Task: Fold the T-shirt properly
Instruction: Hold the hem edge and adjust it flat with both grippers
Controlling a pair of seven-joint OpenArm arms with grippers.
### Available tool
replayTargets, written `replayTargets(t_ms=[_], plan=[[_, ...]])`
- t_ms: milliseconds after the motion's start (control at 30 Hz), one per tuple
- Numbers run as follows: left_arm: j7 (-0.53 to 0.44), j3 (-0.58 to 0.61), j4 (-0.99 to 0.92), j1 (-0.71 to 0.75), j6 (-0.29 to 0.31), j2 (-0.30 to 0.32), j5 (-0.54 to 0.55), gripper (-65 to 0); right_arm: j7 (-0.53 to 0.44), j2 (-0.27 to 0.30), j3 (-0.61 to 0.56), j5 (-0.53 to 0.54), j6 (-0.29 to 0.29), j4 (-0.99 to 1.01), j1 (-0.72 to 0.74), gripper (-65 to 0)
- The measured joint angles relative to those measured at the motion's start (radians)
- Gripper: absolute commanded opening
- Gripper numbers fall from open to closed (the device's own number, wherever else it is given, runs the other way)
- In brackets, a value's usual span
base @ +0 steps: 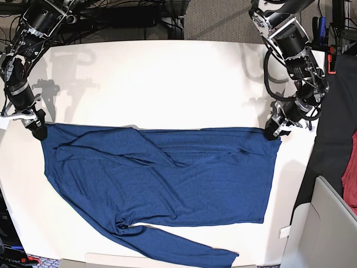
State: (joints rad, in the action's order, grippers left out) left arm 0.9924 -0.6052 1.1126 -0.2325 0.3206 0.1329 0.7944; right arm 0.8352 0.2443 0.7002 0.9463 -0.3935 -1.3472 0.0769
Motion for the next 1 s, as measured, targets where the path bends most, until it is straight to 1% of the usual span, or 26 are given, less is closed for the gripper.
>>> replayTargets(t_ms=[33,67,167,233,333,433,533,667,833,1000], plan=[[0.004,0.000,0.001,0.000,0.000,0.000,0.000,-65.0,0.012,0.000,0.000,0.001,0.000,0.000,-0.002,-40.2],[0.008,0.000,0.001,0.000,0.001,0.000,0.000,-65.0,0.028,-0.001,0.000,0.000,0.000,0.000,-0.003,-40.2],[0.029,0.000,0.004,0.000,0.000,0.001,-0.001,-64.9,0.029,-0.006,-0.003,-0.002,0.007,0.004,-0.016,-40.2],[0.034,0.000,0.017,0.003,-0.002,-0.001,-0.001,-64.9,0.029,-0.011,-0.002,-0.008,0.062,0.004,-0.013,-40.1],[0.055,0.000,0.043,0.011,-0.008,-0.005,-0.005,-64.9,0.027,-0.013,-0.002,-0.060,0.134,0.005,0.008,-40.1],[0.055,0.000,0.048,0.014,-0.011,-0.006,-0.005,-64.8,0.024,-0.010,-0.002,-0.074,0.156,0.005,0.021,-40.1],[0.055,0.000,0.048,0.014,-0.011,-0.005,-0.005,-64.8,0.026,-0.013,-0.002,-0.129,0.195,0.006,0.032,-40.1],[0.055,0.000,0.048,0.014,-0.011,-0.005,-0.008,-64.8,0.025,-0.011,-0.003,-0.143,0.233,0.035,0.056,-40.1],[0.055,0.000,0.048,0.014,-0.011,-0.005,-0.009,-64.8,0.018,-0.021,0.002,-0.139,0.236,0.096,0.074,-40.1],[0.055,0.000,0.048,0.014,-0.011,-0.005,-0.008,-64.8,0.008,-0.032,-0.003,-0.135,0.234,0.161,0.130,-40.2]])
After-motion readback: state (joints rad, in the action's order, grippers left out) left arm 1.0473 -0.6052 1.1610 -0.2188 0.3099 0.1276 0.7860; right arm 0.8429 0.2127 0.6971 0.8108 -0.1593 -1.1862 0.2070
